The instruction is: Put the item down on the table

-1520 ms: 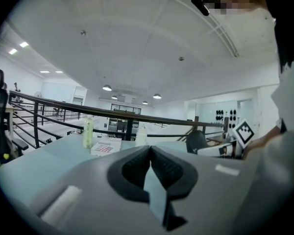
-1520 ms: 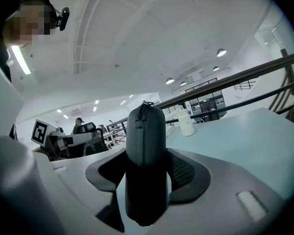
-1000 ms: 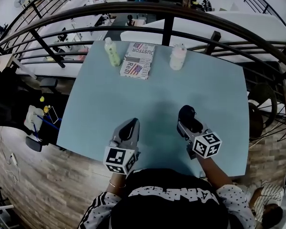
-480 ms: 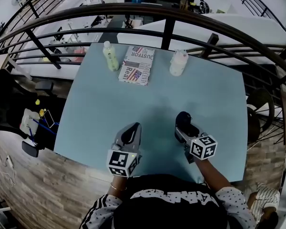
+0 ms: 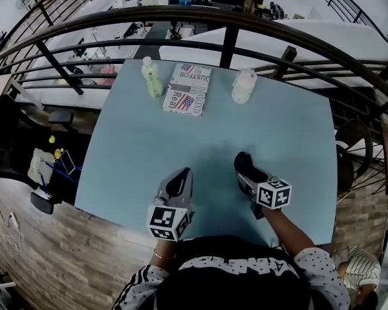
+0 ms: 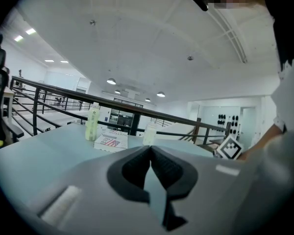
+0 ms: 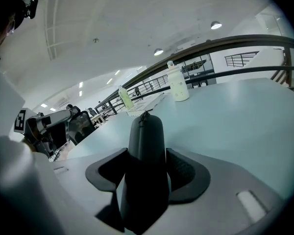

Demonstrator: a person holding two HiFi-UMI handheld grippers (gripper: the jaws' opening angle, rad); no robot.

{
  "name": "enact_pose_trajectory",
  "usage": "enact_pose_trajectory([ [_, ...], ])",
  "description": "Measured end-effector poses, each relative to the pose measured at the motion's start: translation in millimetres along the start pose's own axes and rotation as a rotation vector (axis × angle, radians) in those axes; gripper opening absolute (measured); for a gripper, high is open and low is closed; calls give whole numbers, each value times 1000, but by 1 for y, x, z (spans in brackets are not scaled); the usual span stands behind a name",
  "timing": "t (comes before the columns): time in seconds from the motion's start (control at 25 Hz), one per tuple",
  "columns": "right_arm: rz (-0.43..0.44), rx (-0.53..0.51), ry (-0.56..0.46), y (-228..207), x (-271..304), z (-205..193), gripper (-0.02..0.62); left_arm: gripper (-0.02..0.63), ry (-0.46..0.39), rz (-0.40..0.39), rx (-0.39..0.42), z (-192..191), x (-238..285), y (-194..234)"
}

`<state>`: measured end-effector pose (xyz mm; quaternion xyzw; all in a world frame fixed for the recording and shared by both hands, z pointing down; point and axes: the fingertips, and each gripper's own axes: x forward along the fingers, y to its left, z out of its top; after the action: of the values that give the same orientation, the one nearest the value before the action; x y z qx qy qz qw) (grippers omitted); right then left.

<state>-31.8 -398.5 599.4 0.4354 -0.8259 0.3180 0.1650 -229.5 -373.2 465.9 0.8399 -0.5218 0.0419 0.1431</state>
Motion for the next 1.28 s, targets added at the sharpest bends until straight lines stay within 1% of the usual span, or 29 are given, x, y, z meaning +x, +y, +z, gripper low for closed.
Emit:
enact_pose_trajectory([
  [0.32,-14,34,-12,-7,2,0,253,0,6,-4,-4,-2,0,-2],
  [0.76,-39,41,-43,-15,-3,6,247,0,-14,-6,-2,2,-1,-3],
  [1.28,-96,118,-77,-39,-17,2,249,0,-21,-7,4,4,-2,-3],
])
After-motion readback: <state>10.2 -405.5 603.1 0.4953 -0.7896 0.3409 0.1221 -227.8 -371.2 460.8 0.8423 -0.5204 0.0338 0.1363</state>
